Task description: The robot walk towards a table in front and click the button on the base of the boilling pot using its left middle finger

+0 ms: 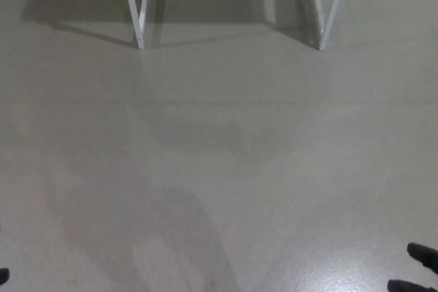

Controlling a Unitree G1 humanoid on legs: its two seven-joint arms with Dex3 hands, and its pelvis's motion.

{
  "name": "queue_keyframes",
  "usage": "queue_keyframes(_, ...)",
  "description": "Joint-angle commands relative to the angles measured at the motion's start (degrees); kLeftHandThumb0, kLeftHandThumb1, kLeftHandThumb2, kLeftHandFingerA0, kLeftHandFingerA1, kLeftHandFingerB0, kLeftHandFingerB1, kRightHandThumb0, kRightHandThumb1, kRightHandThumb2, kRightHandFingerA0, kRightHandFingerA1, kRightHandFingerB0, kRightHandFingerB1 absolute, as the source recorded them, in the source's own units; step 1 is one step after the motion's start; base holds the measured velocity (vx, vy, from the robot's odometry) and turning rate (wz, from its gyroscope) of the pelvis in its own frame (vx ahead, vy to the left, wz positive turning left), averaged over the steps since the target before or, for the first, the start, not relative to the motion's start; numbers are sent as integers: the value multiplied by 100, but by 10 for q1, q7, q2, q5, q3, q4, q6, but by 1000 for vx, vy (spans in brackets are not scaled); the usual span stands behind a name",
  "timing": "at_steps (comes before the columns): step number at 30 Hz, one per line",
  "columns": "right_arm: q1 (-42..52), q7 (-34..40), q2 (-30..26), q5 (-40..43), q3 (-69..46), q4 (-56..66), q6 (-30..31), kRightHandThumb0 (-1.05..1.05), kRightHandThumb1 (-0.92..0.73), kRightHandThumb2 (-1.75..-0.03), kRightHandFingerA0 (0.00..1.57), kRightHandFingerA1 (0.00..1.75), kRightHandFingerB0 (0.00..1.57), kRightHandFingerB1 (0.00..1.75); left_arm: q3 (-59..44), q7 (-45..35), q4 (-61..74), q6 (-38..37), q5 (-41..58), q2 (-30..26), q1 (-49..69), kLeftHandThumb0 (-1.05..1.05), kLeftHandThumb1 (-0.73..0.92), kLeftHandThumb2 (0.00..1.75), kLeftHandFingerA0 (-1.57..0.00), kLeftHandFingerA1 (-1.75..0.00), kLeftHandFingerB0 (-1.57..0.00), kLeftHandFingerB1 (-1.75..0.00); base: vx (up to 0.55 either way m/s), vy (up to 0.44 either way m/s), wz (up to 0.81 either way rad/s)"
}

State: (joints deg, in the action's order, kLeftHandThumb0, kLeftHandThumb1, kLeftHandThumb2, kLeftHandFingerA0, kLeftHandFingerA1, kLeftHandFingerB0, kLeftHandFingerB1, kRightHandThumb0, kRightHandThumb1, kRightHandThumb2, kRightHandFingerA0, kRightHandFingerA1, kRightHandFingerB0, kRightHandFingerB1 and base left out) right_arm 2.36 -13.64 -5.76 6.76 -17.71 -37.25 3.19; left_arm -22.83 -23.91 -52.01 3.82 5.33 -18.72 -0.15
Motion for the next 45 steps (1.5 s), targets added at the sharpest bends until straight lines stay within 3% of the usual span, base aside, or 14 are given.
queue_keyframes(1, 23, -67, 9, 95, -39, 29, 37, -1, -30, -77, 33, 58, 22, 52, -35, -123, -1, 36, 85, -27, 14, -16, 49, 56, -27, -41, -28, -31, 0, 0, 0)
queue_keyframes(3, 26, -61, 14, 98, -44, 34, 46, 1, -32, -79, 52, 66, 25, 53, -32, -130, -4, 32, 81, -29, 16, -16, 50, 56, -25, -40, -27, -30, 0, 0, 0)
queue_keyframes(14, 49, -77, 13, 104, -38, 32, 43, -2, -32, -78, 35, 59, 23, 52, -24, -144, -6, 14, 88, -34, 41, -14, 50, 55, -26, -40, -26, -31, 0, 0, 0)
queue_keyframes(25, 60, -77, 7, 100, -25, 24, 28, -2, -31, -78, 50, 65, 26, 53, -20, -151, -2, -1, 92, -33, 64, -16, 51, 57, -29, -42, -29, -32, 0, 0, 0)
queue_keyframes(26, 70, -79, 7, 94, -21, 27, 24, -4, -46, -53, 47, 50, 35, 41, -20, -155, -2, -1, 94, -34, 72, -15, 52, 57, -28, -42, -29, -32, 0, 0, 0)
queue_keyframes(27, 73, -82, 6, 93, -19, 25, 16, -3, -47, -53, 48, 51, 34, 41, -21, -153, 0, -1, 96, -33, 75, -9, 35, 82, -25, -56, -18, -49, 0, 0, 0)
queue_keyframes(29, 72, -78, 4, 88, -14, 21, 12, -3, -48, -53, 53, 51, 35, 41, -17, -145, 6, -3, 92, -32, 79, -8, 34, 82, -27, -56, -18, -49, 0, 0, 0)
queue_keyframes(30, 67, -79, 2, 80, -5, 13, 8, -5, -48, -53, 54, 51, 37, 41, -13, -144, 16, -4, 90, -32, 81, -10, 50, 56, -31, -40, -29, -31, -43, -14, -117)
queue_keyframes(31, 66, -80, 1, 81, -3, 12, 7, -3, -32, -79, 51, 65, 26, 53, -11, -145, 18, -5, 90, -33, 82, -12, 50, 56, -29, -41, -28, -31, 0, 0, 0)
queue_keyframes(35, 67, -83, 2, 89, -1, 17, 2, -2, -29, -77, 48, 64, 25, 53, -3, -153, 19, -19, 90, -33, 79, -17, 47, 57, -31, -42, -29, -33, -35, -13, 8)
queue_keyframes(36, 68, -81, 3, 88, 0, 15, -1, -1, -30, -78, 54, 66, 26, 53, -2, -150, 22, -21, 90, -33, 83, -10, 33, 81, -27, -56, -17, -49, 0, 0, 0)
queue_keyframes(38, 72, -74, 4, 81, 5, 14, -6, -4, -44, -52, 63, 54, 40, 42, -2, -148, 27, -16, 93, -33, 89, -9, 34, 81, -26, -56, -17, -49, 21, 31, -4)
queue_keyframes(39, 74, -75, 3, 81, 6, 14, -6, -3, -45, -52, 60, 53, 39, 42, -1, -149, 28, -16, 94, -33, 91, -16, 48, 56, -31, -42, -29, -32, 52, 78, -13)
queue_keyframes(45, 86, -83, 3, 85, 14, 7, -11, -1, -32, -79, 55, 66, 26, 53, 4, -157, 26, -37, 90, -39, 111, -17, 49, 57, -30, -41, -27, -32, 123, 312, -12)
